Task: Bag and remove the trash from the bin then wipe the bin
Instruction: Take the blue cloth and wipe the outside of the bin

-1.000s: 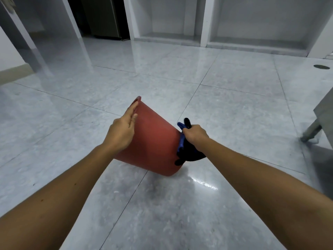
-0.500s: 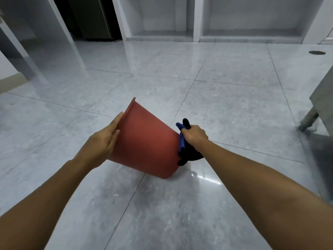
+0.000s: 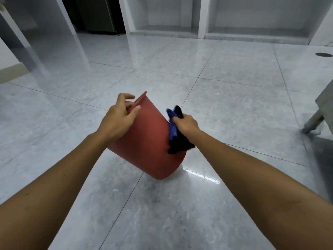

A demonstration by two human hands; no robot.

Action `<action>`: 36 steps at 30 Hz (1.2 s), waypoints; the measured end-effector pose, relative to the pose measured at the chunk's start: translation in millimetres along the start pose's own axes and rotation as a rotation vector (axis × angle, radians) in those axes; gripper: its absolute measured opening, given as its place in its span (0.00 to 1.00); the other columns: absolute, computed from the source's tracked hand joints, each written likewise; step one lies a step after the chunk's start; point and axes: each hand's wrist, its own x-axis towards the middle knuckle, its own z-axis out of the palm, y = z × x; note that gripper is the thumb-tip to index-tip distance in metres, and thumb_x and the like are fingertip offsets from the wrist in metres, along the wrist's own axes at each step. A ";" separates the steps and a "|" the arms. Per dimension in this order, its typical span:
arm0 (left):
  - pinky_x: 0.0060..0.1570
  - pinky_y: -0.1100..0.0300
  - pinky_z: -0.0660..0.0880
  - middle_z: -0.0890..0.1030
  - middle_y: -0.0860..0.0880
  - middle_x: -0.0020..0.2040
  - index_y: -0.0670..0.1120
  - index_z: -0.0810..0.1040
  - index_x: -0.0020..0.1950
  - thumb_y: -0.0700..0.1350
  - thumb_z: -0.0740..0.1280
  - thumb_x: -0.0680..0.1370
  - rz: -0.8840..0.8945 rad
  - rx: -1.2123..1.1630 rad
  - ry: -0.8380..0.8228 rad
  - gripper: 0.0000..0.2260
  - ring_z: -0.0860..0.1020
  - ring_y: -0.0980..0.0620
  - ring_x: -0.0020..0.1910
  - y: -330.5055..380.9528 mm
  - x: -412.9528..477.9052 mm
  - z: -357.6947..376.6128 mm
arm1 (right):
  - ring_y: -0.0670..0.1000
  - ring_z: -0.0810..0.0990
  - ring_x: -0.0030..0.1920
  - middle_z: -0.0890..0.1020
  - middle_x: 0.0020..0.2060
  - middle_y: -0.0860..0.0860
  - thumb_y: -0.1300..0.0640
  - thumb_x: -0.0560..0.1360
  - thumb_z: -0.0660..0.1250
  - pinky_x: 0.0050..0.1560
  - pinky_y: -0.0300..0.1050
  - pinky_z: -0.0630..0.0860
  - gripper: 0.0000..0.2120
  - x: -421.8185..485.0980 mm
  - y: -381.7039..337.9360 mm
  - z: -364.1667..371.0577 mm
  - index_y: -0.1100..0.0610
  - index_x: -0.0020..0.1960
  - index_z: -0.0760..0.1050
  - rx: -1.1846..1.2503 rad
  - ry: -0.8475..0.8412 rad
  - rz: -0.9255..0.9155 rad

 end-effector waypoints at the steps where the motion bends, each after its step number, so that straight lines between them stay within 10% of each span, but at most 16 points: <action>1: 0.47 0.64 0.69 0.78 0.62 0.54 0.59 0.67 0.62 0.53 0.58 0.79 0.025 -0.003 -0.039 0.12 0.77 0.57 0.54 -4.8 -6.1 -5.4 | 0.58 0.79 0.49 0.82 0.50 0.56 0.47 0.75 0.62 0.49 0.45 0.74 0.15 0.6 15.5 -5.2 0.56 0.53 0.78 -0.047 0.002 0.084; 8: 0.51 0.57 0.71 0.80 0.52 0.60 0.78 0.57 0.65 0.56 0.53 0.81 0.035 0.189 -0.088 0.18 0.77 0.48 0.55 -28.9 -29.2 -29.6 | 0.58 0.80 0.50 0.82 0.49 0.56 0.45 0.74 0.63 0.54 0.49 0.75 0.14 -7.2 16.5 -3.8 0.55 0.50 0.77 -0.003 -0.033 0.108; 14: 0.44 0.66 0.71 0.82 0.51 0.55 0.55 0.70 0.66 0.53 0.58 0.80 -0.004 0.016 0.124 0.15 0.79 0.52 0.48 1.9 -0.3 6.7 | 0.53 0.81 0.47 0.83 0.45 0.49 0.49 0.73 0.63 0.48 0.48 0.75 0.09 -10.1 -43.7 12.0 0.47 0.51 0.77 0.090 -0.040 -0.310; 19: 0.46 0.80 0.67 0.79 0.65 0.54 0.58 0.72 0.62 0.47 0.61 0.80 0.069 -0.080 0.051 0.11 0.77 0.62 0.52 -9.5 -11.6 -13.2 | 0.57 0.80 0.50 0.83 0.48 0.54 0.49 0.74 0.61 0.48 0.45 0.73 0.13 -2.3 -1.2 1.6 0.51 0.54 0.78 -0.057 0.042 -0.079; 26: 0.56 0.71 0.63 0.69 0.65 0.68 0.76 0.60 0.66 0.56 0.54 0.81 0.037 -0.042 -0.159 0.17 0.67 0.64 0.64 -18.9 -22.9 -18.0 | 0.57 0.78 0.46 0.81 0.42 0.52 0.44 0.75 0.61 0.46 0.45 0.71 0.11 -8.6 13.6 -7.1 0.50 0.45 0.77 -0.140 0.024 0.049; 33: 0.38 0.53 0.75 0.81 0.49 0.49 0.54 0.61 0.56 0.54 0.53 0.81 0.013 -0.013 0.056 0.07 0.79 0.50 0.41 10.2 -8.1 16.7 | 0.55 0.80 0.50 0.82 0.50 0.52 0.49 0.74 0.60 0.52 0.51 0.76 0.15 -12.9 -52.4 12.8 0.51 0.58 0.76 0.062 0.018 -0.349; 36: 0.43 0.51 0.74 0.80 0.48 0.51 0.54 0.63 0.59 0.53 0.53 0.81 0.090 0.060 0.057 0.09 0.79 0.47 0.47 5.3 -14.8 13.3 | 0.57 0.80 0.50 0.82 0.51 0.54 0.49 0.76 0.59 0.47 0.48 0.73 0.15 -9.3 -29.1 10.7 0.50 0.60 0.75 -0.043 0.110 -0.288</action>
